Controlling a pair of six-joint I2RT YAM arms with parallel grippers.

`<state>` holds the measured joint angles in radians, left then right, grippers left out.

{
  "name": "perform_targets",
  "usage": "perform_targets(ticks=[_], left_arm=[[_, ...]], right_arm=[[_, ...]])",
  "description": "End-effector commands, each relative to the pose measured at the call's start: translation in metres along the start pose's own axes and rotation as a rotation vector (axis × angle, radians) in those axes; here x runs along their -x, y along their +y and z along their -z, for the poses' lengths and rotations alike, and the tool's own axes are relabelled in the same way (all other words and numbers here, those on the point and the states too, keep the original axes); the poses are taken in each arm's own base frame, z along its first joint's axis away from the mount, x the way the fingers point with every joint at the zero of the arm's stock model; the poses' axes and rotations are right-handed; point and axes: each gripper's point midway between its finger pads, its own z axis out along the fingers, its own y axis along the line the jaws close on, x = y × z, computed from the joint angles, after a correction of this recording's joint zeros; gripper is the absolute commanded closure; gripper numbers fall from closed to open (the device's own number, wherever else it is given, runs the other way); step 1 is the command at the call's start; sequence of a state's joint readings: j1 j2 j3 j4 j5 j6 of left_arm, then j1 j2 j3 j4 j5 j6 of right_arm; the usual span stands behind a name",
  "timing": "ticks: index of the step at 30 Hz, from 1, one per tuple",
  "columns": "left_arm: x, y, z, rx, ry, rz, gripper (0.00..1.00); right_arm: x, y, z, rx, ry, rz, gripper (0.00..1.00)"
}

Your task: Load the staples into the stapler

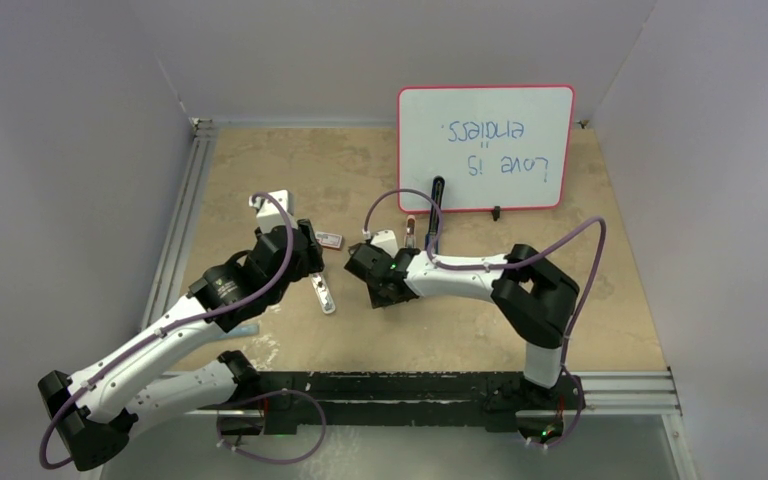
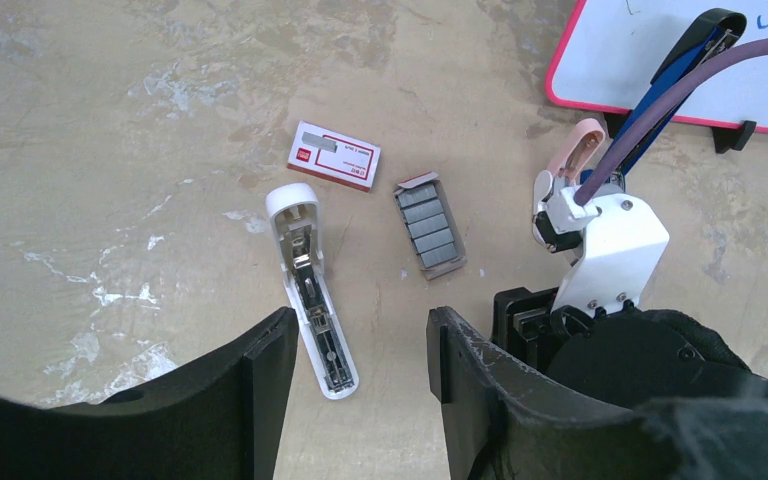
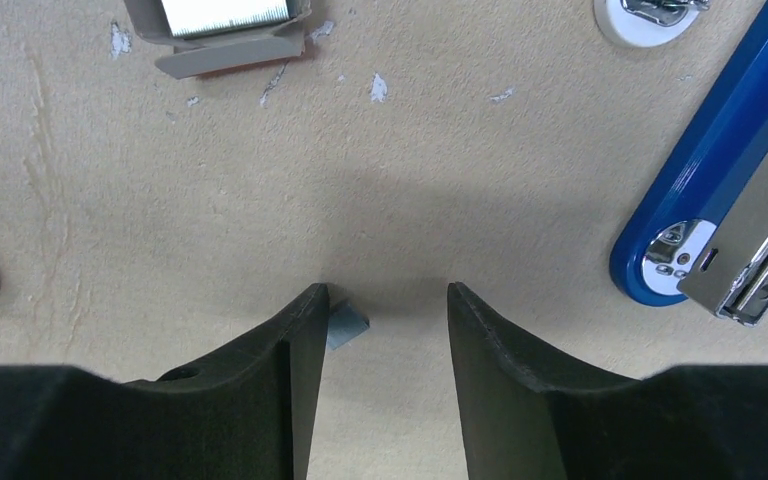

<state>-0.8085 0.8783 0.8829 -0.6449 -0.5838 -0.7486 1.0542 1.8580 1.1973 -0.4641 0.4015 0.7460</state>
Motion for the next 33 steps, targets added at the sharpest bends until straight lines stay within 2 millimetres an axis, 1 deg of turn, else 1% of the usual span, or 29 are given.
perform_targets(ticks=[1, 5, 9, 11, 14, 15, 17, 20, 23, 28, 33], left_arm=[[0.016, -0.011, 0.004, -0.04, -0.048, 0.036, 0.5], [0.016, -0.009, 0.005, -0.036, -0.051, 0.037, 0.5], [0.017, -0.008, 0.006, -0.034, -0.054, 0.039, 0.5], [0.016, -0.008, 0.005, -0.032, -0.053, 0.037, 0.5], [0.016, -0.009, 0.004, -0.029, -0.049, 0.034, 0.49], [0.016, -0.009, 0.004, -0.03, -0.049, 0.034, 0.5], [0.016, -0.009, 0.004, -0.028, -0.048, 0.031, 0.5], [0.015, -0.008, 0.004, -0.025, -0.047, 0.029, 0.5], [0.015, -0.008, 0.003, -0.023, -0.048, 0.029, 0.5], [0.015, -0.008, 0.002, -0.02, -0.045, 0.025, 0.5], [0.014, -0.008, 0.002, -0.021, -0.043, 0.025, 0.5]], right_arm=[[-0.007, 0.005, 0.011, 0.044, 0.005, 0.003, 0.49], [-0.02, 0.0, 0.013, 0.054, 0.043, 0.03, 0.48], [-0.028, -0.006, 0.011, 0.032, 0.065, 0.04, 0.5], [-0.029, -0.007, 0.013, 0.031, 0.073, 0.041, 0.53], [-0.03, -0.001, 0.015, 0.068, 0.082, 0.041, 0.62], [-0.03, 0.002, 0.015, 0.08, 0.081, 0.042, 0.64], [-0.028, 0.006, 0.013, 0.092, 0.078, 0.04, 0.66], [-0.025, 0.012, 0.012, 0.108, 0.07, 0.028, 0.64], [-0.02, 0.014, 0.011, 0.102, 0.056, -0.001, 0.62], [-0.016, 0.015, 0.011, 0.1, 0.049, -0.041, 0.65], [-0.016, 0.013, 0.008, 0.08, 0.047, -0.043, 0.67]])
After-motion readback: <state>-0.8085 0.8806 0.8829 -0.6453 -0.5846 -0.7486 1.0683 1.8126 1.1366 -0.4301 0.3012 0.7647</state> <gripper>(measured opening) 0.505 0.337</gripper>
